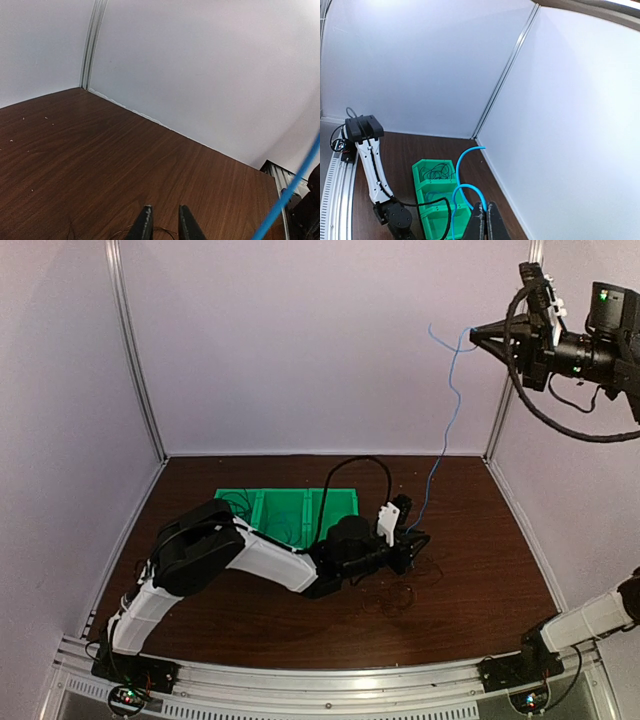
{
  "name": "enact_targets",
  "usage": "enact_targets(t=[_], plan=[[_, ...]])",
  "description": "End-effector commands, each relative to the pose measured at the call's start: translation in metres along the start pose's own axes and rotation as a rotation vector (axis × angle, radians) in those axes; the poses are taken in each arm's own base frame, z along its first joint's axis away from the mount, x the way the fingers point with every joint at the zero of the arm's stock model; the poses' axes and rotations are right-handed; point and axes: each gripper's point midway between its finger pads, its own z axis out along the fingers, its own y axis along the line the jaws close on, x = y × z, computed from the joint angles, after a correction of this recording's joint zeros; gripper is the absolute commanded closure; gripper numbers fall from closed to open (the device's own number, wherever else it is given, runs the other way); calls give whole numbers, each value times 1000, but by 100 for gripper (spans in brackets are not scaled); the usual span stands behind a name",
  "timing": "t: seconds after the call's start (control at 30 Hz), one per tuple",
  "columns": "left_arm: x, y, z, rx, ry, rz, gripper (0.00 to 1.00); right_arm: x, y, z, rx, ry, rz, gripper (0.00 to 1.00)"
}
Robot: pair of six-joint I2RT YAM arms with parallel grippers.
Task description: Untangle the cables
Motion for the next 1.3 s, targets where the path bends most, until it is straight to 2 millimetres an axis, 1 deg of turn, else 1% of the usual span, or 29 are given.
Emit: enact_targets(t=[0.0,0.1,0.27,0.33,0.37,0.43,0.5,0.53,0.63,0.73,0.77,0.83,0.87,0.9,0.93,0.97,1.03,1.07,1.13,1.2,1.27], plan=[[14,1,1,10,15,-21,81,-44,-15,-15,13,-109,-22,100],[22,3,0,8,33,-31,81,-62,-23,-22,2,-171,-16,100],[28,4,-4,3,51,-40,80,-78,-34,-27,-8,-228,-9,100],[33,6,-5,1,57,-41,80,-81,-43,-30,3,-241,-8,100],[34,5,-7,2,60,-41,79,-79,-46,-29,10,-238,-7,100],[30,4,-11,6,55,-42,75,-68,-53,-24,26,-214,6,100],[18,0,-18,11,36,-41,69,-54,-59,-17,32,-189,38,100],[10,-3,-21,17,28,-38,66,-43,-63,-11,33,-179,56,100],[-25,-18,-38,47,-19,-15,59,-19,-69,-1,53,-176,93,100],[-67,-31,-64,64,-97,15,54,9,-75,13,45,-144,150,100],[-77,-34,-71,62,-103,28,52,18,-76,17,45,-136,168,100],[-92,-34,-82,27,-83,43,49,35,-75,28,44,-115,188,100],[-95,-31,-86,-1,-61,47,48,42,-74,33,45,-102,193,100],[-96,-27,-91,-38,-29,50,46,50,-72,40,44,-85,198,100],[-95,-18,-96,-92,9,50,45,57,-69,46,40,-66,195,100],[-99,-12,-103,-138,40,50,44,64,-65,53,36,-43,194,100],[-95,6,-119,-230,121,50,43,73,-54,69,15,-9,190,100],[-85,16,-132,-280,175,53,42,79,-51,77,6,4,195,100],[-86,37,-162,-367,194,38,42,84,-41,91,-17,19,199,100],[-99,66,-199,-433,158,-34,42,90,-32,107,-35,43,193,100],[-118,97,-237,-495,113,-100,42,97,-20,126,-66,69,185,100]])
